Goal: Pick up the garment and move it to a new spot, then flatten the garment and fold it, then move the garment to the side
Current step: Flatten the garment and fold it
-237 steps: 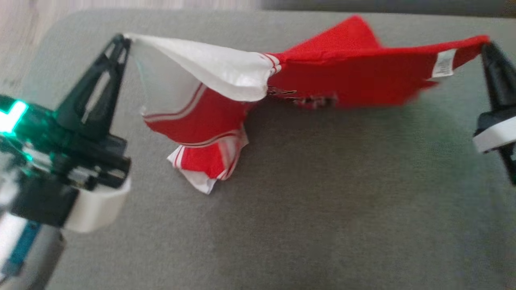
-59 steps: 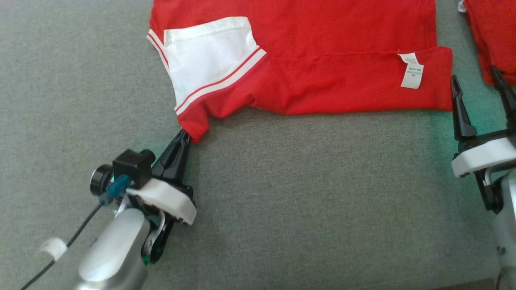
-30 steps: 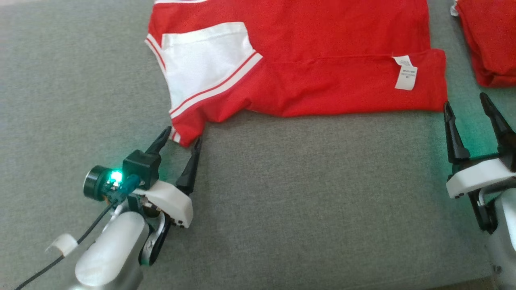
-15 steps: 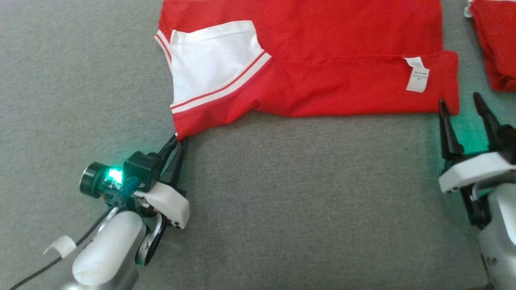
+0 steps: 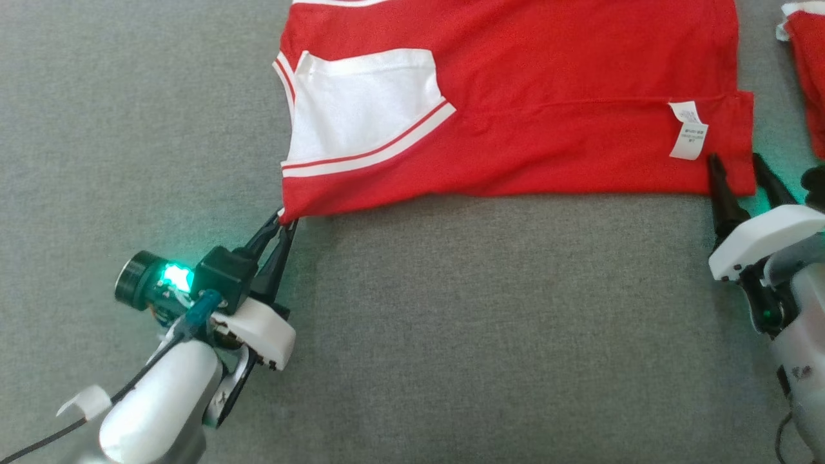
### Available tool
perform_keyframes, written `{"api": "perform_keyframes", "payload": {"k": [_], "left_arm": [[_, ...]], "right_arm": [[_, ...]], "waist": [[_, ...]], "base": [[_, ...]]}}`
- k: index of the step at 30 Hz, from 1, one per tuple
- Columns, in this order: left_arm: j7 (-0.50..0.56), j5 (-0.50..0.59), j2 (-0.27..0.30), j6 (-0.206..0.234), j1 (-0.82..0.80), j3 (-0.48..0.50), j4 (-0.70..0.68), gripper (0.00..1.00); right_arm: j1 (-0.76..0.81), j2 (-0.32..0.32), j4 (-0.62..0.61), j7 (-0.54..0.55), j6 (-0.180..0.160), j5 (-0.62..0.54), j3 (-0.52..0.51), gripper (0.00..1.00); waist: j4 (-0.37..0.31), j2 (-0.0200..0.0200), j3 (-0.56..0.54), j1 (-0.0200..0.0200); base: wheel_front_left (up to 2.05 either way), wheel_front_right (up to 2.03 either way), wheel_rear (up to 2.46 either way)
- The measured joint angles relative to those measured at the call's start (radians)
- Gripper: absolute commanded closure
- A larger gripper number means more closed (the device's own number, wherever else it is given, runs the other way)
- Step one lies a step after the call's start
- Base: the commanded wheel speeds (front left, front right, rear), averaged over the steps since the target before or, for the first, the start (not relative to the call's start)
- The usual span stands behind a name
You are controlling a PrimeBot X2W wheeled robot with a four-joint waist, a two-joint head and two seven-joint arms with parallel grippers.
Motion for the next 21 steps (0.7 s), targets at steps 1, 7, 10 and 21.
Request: {"api": "perform_keyframes", "payload": {"k": [1,7,10,21], "left_arm": [[0.0,0.0,0.002,0.001,0.001,-0.001,-0.004,1.0],[0.0,0.0,0.021,0.009,0.034,-0.009,-0.036,1.0],[0.0,0.001,0.035,0.02,0.078,-0.02,-0.067,1.0],[-0.018,0.001,0.056,0.1,0.289,-0.06,-0.195,1.0]], "right_arm": [[-0.002,-0.004,-0.001,0.011,0.0,0.021,0.014,1.0],[0.006,-0.047,-0.026,0.049,0.0,0.118,0.086,1.0],[0.035,-0.091,-0.062,0.058,0.0,0.158,0.119,1.0],[0.313,-0.29,-0.333,0.149,0.0,0.354,0.184,1.0]], "waist": [[0.002,0.0,-0.002,0.0],[0.013,0.0,-0.028,0.0001],[0.019,0.0,-0.048,0.0],[0.045,0.0,-0.119,-0.0001]], "base": [[0.0,0.0,0.0],[0.0,0.0,0.0],[0.0,0.0,0.0],[0.0,0.0,0.0]]}}
